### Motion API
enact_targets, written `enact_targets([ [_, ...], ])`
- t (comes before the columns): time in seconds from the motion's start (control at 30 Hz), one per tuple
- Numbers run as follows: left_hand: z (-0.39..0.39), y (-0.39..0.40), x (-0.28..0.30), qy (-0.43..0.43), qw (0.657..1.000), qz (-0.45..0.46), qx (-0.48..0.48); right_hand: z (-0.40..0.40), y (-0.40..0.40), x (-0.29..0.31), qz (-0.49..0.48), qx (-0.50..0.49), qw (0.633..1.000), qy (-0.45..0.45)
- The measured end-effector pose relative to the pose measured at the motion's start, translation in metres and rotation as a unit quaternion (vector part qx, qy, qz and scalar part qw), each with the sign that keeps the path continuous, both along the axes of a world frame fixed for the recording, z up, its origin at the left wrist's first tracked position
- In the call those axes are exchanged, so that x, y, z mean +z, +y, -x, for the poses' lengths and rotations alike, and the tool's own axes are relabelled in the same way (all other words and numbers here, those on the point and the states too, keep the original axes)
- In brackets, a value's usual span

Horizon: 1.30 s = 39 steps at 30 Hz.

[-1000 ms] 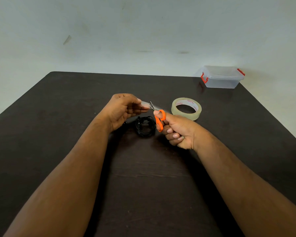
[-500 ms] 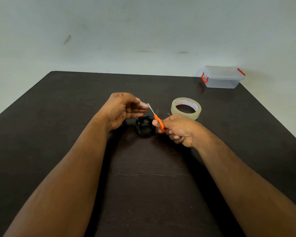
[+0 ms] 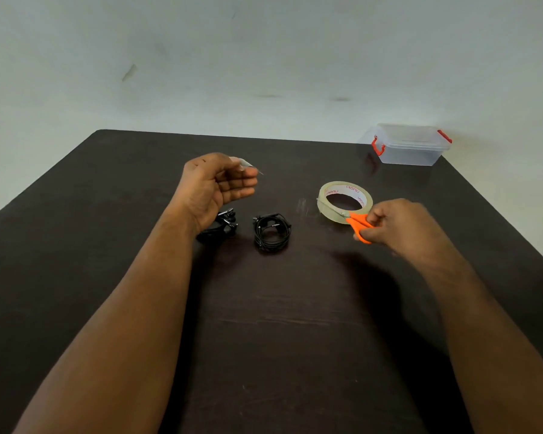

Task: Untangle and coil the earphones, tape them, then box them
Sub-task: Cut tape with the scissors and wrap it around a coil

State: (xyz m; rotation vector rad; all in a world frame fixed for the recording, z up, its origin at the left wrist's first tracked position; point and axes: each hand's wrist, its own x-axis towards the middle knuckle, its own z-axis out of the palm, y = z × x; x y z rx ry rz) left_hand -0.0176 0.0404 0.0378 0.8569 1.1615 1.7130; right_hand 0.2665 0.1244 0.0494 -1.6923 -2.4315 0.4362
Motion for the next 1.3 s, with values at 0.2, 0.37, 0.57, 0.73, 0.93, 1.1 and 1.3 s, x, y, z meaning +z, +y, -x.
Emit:
enact_targets([
  [0.2,-0.014,0.0,-0.002,0.044,0.999,0.001,-0.03,0.005,-0.007,-0.005,0.092,0.04,0.993,-0.06],
  [0.37,-0.026,0.0,-0.004,0.071,0.996,0.004,-0.05,0.01,-0.003,-0.01,0.027,0.025,0.999,-0.029],
  [0.57,-0.027,0.001,-0.007,0.086,0.994,-0.001,-0.066,0.01,-0.006,-0.011,-0.024,0.044,0.998,-0.038],
  [0.73,-0.025,0.003,-0.01,0.079,0.994,-0.015,-0.072,0.003,-0.006,-0.012,0.06,0.097,0.993,0.037],
  [0.93,-0.027,0.002,-0.012,0.087,0.991,-0.025,-0.096,-0.01,-0.007,-0.003,0.275,0.112,0.949,0.11],
  [1.1,-0.027,0.001,-0.01,0.09,0.991,-0.022,-0.097,-0.018,-0.007,-0.001,0.298,0.08,0.94,0.143],
  [1.3,-0.028,-0.004,-0.004,0.177,0.98,-0.023,-0.087,0.012,-0.015,0.003,0.103,0.076,0.921,0.367],
])
